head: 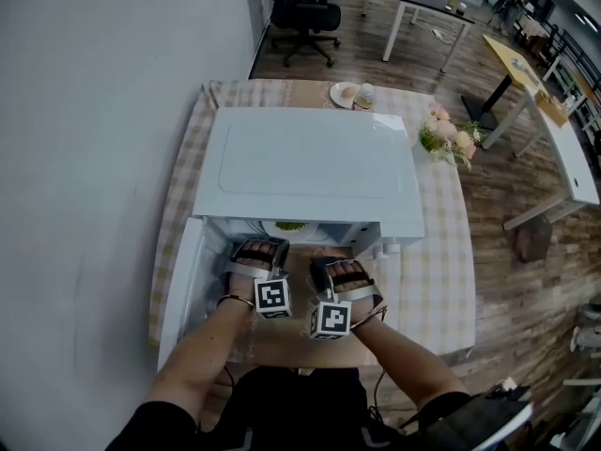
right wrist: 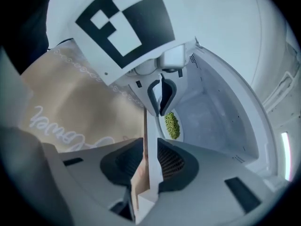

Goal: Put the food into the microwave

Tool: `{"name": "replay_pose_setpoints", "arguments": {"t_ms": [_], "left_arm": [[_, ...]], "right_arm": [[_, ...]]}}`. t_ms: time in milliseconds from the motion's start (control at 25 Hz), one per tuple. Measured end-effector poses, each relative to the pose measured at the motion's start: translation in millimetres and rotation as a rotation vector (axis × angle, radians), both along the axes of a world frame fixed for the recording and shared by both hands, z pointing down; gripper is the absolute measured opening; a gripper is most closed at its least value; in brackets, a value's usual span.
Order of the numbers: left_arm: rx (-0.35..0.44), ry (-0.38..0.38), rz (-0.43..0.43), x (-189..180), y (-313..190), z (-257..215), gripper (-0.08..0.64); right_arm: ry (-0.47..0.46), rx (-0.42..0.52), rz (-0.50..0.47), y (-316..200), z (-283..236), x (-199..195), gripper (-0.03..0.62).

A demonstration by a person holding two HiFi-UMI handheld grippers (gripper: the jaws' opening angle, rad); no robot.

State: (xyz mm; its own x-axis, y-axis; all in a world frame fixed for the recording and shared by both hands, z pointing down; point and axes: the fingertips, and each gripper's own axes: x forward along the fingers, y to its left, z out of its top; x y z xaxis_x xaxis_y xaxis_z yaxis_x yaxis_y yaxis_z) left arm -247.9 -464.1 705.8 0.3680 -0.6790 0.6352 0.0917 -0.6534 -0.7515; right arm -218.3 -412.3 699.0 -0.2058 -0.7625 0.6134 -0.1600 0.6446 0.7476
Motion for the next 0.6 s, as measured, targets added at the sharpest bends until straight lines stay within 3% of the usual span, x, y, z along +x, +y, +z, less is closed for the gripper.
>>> {"name": "replay_pose_setpoints", "arguments": {"t_ms": [600], "left_arm": [[-0.045, 0.015, -0.027, 9.1, -12.0, 0.9, 0.032]], "right_arm": [[-0.029, -0.018, 0.106, 41.8, -12.2, 44.5, 0.098]]}}
